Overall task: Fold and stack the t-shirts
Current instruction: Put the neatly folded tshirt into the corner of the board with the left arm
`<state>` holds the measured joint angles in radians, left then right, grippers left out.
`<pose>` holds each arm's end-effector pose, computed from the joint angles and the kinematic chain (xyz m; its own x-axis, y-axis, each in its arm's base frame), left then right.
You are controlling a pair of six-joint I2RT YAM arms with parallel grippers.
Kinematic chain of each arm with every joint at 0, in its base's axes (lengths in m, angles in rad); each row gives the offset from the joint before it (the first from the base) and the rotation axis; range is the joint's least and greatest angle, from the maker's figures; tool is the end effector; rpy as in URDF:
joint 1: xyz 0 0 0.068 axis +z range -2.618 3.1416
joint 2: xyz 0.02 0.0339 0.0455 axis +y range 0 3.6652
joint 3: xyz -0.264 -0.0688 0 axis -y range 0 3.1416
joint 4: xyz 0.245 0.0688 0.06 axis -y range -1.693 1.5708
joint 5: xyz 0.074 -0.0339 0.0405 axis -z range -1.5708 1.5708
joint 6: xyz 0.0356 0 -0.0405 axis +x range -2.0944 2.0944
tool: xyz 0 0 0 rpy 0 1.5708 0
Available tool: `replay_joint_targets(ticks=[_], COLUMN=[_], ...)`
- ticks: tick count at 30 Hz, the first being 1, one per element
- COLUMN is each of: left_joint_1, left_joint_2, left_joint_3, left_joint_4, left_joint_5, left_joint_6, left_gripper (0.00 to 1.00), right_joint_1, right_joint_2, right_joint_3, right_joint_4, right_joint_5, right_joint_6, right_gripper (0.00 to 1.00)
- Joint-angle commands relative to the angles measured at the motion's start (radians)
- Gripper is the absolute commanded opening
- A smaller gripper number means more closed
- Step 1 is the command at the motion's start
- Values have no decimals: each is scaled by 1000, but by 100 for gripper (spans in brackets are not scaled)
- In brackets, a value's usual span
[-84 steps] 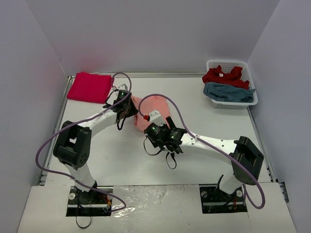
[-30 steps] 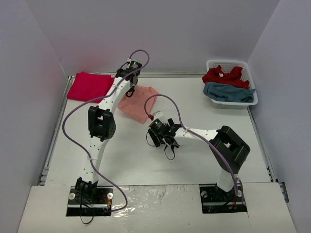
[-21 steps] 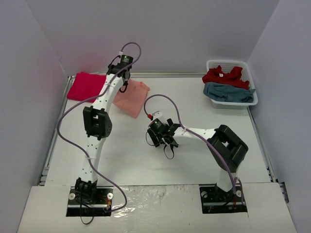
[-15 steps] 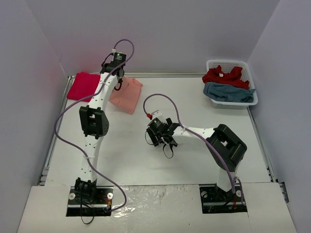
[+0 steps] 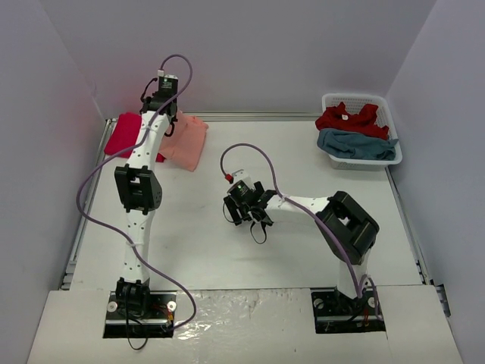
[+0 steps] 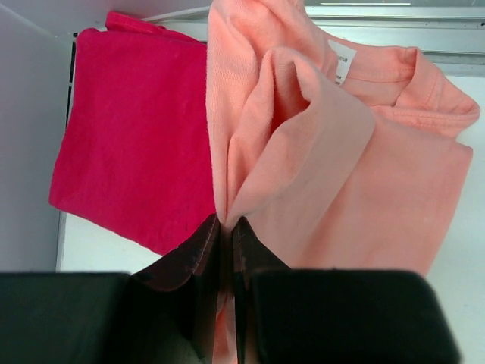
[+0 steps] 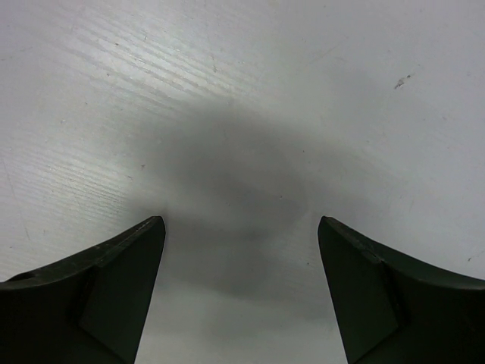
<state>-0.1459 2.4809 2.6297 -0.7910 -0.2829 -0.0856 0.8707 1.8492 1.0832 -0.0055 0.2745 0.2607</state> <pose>0.5441 -0.0699 0.3064 -0.5835 0.0028 -0.8121 -0.1319 0.9864 0.0981 0.2576 0.2908 0.1652 -0.5915 -0.3170 -0.7414 -0.4745 0.8802 0.0022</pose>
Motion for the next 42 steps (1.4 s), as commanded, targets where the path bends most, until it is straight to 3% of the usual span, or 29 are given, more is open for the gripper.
replay_joint_targets(ticks=[1, 18, 42], left_joint_1=[11, 28, 49], left_joint_2=[-19, -68, -140], left_joint_3=[58, 35, 52], left_joint_4=[53, 162, 173], left_joint_5=[16, 36, 53], left_joint_6=[35, 132, 164], left_gripper=[6, 3, 2], right_joint_1=[-4, -4, -4], right_joint_2=[70, 143, 217], right_joint_3=[-19, 3, 35], right_joint_4=[-94, -105, -122], right_joint_5=[-37, -69, -98], right_joint_6=[-15, -20, -29], right_gripper=[79, 79, 79])
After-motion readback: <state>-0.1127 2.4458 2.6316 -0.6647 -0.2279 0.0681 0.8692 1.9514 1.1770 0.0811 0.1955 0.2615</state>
